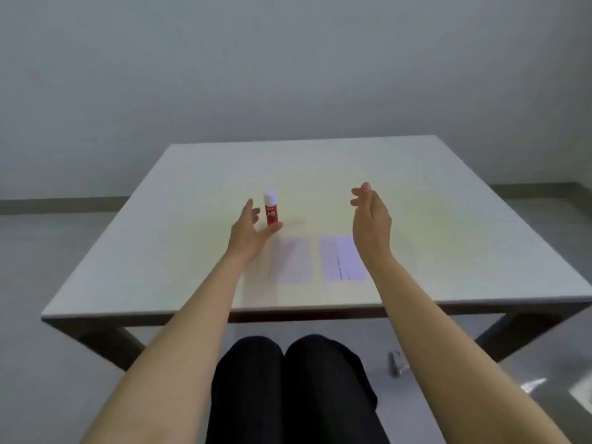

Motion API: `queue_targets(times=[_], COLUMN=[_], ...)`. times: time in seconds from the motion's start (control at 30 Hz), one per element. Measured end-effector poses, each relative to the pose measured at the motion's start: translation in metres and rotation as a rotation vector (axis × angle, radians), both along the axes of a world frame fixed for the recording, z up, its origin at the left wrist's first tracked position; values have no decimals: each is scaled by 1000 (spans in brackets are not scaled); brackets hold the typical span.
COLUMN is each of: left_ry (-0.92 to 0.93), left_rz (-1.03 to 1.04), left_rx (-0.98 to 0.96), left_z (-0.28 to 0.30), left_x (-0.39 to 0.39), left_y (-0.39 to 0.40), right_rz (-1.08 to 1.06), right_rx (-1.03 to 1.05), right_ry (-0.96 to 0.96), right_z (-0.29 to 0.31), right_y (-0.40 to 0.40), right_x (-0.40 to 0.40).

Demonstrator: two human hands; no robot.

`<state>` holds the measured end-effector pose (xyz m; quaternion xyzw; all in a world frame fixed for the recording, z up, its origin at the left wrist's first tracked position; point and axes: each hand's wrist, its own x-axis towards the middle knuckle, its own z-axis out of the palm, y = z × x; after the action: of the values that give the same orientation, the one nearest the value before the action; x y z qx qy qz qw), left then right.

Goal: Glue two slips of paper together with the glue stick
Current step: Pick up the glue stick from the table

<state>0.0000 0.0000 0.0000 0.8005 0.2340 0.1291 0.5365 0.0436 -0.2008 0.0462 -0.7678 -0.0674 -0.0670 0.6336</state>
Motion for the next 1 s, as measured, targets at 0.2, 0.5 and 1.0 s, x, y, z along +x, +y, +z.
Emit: queue_targets(times=[0.2, 0.5, 1.0], left_ry=[-57, -272, -375], left_rz=[104, -58, -153], left_rx=[122, 525, 935], left_z=[-6, 34, 60], left_x=[21, 20, 1], left_y=[-11, -20, -56], right_rz=[21, 137, 587], right_rx=[-27, -88, -100], right_ry=[-31, 28, 187], right_z=[-7, 7, 30], right_y=[-10, -2, -16], right_x=[14, 33, 34])
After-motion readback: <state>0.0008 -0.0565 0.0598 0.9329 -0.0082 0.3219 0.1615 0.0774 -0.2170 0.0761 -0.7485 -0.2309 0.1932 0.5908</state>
